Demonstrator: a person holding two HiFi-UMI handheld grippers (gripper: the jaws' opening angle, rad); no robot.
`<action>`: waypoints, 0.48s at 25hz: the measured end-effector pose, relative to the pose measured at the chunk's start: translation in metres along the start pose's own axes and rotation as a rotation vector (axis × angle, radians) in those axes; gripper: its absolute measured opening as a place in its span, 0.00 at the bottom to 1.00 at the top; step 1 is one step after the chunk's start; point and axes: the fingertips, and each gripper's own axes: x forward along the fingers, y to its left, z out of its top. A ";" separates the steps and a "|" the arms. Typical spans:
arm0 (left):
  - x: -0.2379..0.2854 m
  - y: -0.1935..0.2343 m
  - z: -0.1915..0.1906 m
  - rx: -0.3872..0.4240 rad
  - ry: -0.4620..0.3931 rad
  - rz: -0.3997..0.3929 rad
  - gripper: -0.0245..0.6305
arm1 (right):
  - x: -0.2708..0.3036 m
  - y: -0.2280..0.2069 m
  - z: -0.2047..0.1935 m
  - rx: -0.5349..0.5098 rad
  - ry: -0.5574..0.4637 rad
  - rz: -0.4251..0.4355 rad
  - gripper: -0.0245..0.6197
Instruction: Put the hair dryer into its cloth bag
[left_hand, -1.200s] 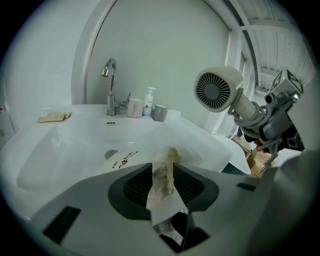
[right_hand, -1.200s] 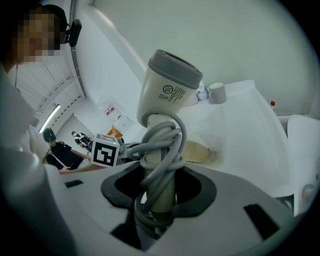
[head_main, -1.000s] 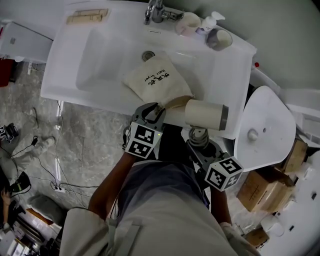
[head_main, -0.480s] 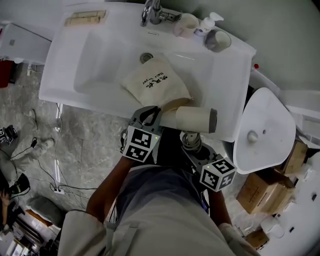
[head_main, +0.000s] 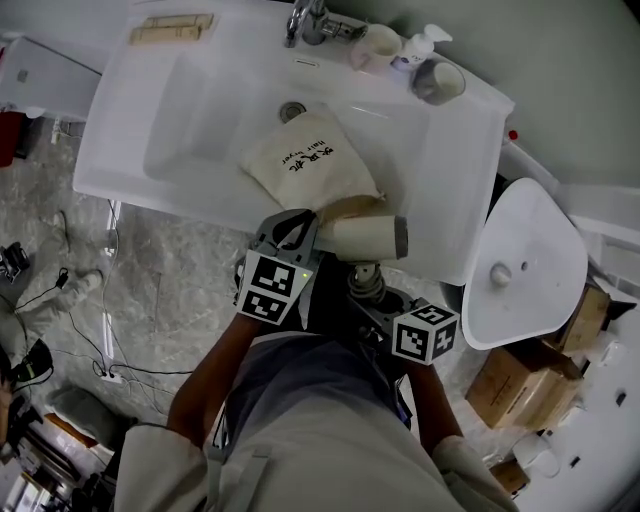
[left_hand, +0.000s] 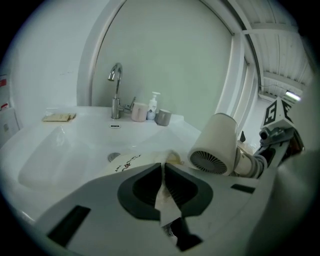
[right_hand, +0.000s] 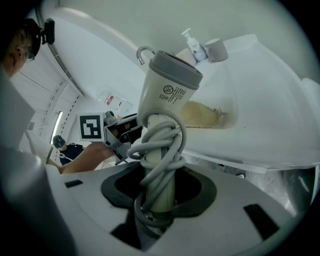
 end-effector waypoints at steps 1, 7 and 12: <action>0.000 0.000 0.001 0.002 -0.003 -0.001 0.08 | 0.002 -0.001 0.000 0.011 0.011 0.008 0.30; -0.001 -0.002 0.002 0.001 -0.018 -0.014 0.08 | 0.008 -0.006 -0.005 0.037 0.083 0.033 0.30; -0.004 -0.002 0.004 0.001 -0.029 -0.019 0.08 | 0.014 -0.005 -0.007 0.087 0.131 0.070 0.30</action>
